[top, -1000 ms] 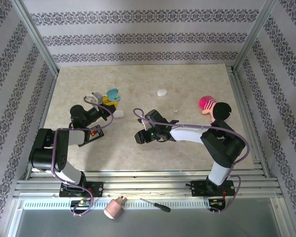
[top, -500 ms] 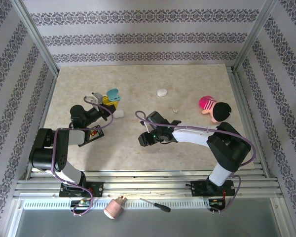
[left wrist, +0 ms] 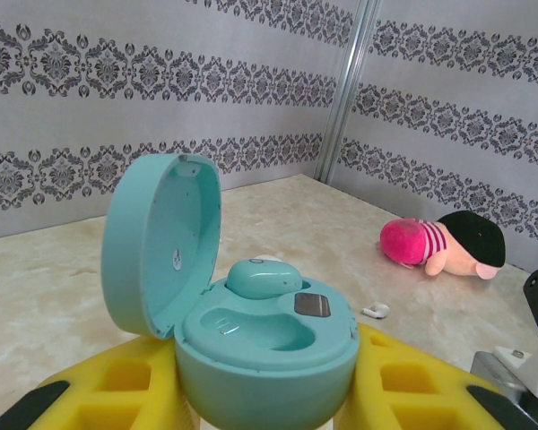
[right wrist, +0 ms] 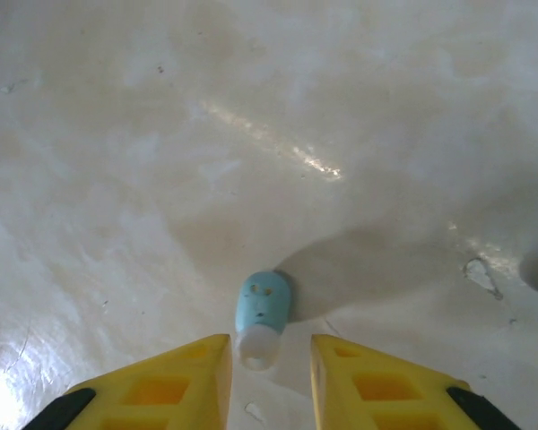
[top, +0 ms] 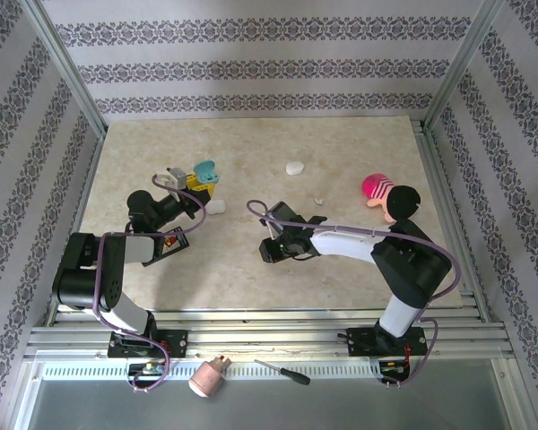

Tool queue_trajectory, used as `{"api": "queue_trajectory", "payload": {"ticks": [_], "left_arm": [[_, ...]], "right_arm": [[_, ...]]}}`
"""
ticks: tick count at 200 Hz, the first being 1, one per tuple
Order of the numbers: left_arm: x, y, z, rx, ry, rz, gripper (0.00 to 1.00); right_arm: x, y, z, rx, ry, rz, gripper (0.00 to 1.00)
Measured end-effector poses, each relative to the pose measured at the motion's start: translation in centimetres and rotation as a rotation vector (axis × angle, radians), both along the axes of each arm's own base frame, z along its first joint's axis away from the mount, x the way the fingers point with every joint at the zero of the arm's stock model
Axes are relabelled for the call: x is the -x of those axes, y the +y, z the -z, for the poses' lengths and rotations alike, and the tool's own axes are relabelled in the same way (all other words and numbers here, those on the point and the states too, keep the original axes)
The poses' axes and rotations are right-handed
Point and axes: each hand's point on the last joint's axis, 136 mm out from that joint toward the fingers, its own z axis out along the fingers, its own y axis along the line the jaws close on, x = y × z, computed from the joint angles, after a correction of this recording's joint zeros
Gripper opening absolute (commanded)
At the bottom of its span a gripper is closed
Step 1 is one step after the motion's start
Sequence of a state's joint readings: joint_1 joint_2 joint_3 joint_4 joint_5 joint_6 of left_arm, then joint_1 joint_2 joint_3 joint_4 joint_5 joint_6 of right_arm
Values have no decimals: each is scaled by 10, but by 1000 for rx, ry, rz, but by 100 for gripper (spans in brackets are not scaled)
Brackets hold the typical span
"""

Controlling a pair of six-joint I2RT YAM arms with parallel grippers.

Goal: Insert the wireless bluetooth earbuds into the charging case

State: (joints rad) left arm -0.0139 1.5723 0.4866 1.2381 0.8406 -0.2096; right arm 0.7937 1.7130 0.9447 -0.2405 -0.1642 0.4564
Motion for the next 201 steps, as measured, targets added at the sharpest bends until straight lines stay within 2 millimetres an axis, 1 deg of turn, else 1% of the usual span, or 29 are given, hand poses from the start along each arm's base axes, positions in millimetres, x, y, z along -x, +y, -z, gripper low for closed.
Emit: {"api": "queue_trajectory", "payload": {"ticks": [36,80,115,126,138,155,177,201], "left_arm": [[0,0,0,0,0,0,20],[0,0,0,0,0,0,20],[0,0,0,0,-1,0,20],[0,0,0,0,-1,0,20],[0,0,0,0,-1,-1,20],[-1,1,0,0,0,-7,20],[-5,4,7,6,17,-19,20],[-12,19,18,37,57,-55,19]], "right_arm": [[-6,-5,4,2,20,49,23],[-16,-14,4,-6,37,118,22],[-20,-17,5,-6,40,144,27],[-21,-18,5,0,32,143,30],[-20,-19,3,13,9,118,33],[-18,-19,-3,57,-46,57,35],[-17,-11,-13,130,-125,-42,37],[-20,-1,-26,229,-206,-123,36]]}}
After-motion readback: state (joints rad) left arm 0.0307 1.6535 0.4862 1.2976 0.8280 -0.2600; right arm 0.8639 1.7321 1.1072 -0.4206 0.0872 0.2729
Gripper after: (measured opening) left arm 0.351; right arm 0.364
